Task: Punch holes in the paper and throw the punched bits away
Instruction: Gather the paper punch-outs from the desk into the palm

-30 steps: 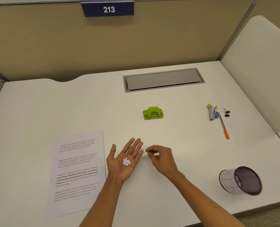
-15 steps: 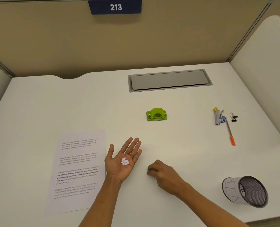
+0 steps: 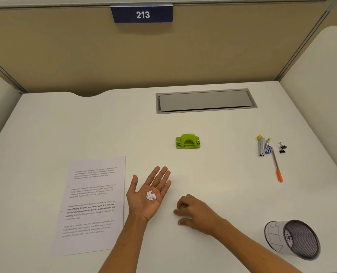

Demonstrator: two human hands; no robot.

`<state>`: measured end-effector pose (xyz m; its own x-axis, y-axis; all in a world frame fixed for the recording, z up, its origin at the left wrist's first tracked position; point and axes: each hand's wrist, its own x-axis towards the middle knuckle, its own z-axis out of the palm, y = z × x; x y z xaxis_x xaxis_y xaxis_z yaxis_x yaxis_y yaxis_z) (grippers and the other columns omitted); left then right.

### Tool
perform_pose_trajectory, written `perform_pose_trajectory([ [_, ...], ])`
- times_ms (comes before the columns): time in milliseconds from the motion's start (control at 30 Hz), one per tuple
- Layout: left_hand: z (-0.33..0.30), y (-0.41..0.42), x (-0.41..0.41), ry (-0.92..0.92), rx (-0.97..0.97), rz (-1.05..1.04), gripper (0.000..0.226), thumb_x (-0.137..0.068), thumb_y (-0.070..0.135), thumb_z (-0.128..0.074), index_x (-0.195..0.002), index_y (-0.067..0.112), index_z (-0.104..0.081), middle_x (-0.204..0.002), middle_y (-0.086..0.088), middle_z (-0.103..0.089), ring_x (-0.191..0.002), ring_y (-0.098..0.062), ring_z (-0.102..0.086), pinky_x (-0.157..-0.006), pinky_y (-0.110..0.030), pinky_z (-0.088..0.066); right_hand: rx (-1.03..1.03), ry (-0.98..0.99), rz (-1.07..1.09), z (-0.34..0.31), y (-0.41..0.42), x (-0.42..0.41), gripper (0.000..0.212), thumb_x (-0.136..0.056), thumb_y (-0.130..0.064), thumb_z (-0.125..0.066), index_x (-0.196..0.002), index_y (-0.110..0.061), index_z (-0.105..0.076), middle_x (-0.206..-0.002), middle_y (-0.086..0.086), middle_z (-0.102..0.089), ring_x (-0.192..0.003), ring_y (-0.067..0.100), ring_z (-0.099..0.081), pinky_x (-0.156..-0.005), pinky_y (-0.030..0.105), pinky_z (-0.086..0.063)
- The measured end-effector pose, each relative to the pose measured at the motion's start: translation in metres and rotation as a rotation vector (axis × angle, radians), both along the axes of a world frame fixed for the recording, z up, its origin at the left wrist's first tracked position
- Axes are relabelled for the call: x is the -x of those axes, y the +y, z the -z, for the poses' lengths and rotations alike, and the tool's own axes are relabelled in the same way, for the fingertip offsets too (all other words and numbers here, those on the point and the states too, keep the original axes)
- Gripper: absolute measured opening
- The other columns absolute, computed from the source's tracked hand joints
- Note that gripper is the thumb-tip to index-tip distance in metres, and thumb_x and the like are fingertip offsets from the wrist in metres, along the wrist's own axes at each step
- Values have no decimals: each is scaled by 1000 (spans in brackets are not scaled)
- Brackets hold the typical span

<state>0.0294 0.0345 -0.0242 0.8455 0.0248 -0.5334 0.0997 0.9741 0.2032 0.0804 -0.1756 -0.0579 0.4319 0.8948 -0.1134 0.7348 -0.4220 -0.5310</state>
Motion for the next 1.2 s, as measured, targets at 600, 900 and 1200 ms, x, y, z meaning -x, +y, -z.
perform_pose_trajectory([
  [600, 8, -9, -8, 3, -8, -19, 72, -95, 58, -38, -140, 2, -48, -148, -21, -45, -137, -39, -43, -110, -50, -40, -188, -359, 15, 29, 13, 7, 9, -93, -21, -60, -88, -19, -67, -85, -4, -60, -76, 17, -52, -52, 30, -41],
  [900, 6, -17, -14, -1, 0, 3, 73, -95, 58, -38, -142, 3, -45, -149, -21, -43, -137, -39, -42, -114, -50, -33, -70, -251, 139, 20, 22, 10, 12, -90, -24, -59, -84, -18, -67, -82, -3, -60, -74, 18, -55, -53, 30, -46],
  [1200, -4, -14, -9, 31, -56, -11, 75, -95, 57, -40, -141, -2, -44, -149, -23, -41, -138, -40, -41, -118, -50, -26, -355, 356, 616, -31, 32, -22, 14, -96, -22, -58, -83, -27, -62, -81, -13, -64, -78, 5, -59, -66, 10, -40],
])
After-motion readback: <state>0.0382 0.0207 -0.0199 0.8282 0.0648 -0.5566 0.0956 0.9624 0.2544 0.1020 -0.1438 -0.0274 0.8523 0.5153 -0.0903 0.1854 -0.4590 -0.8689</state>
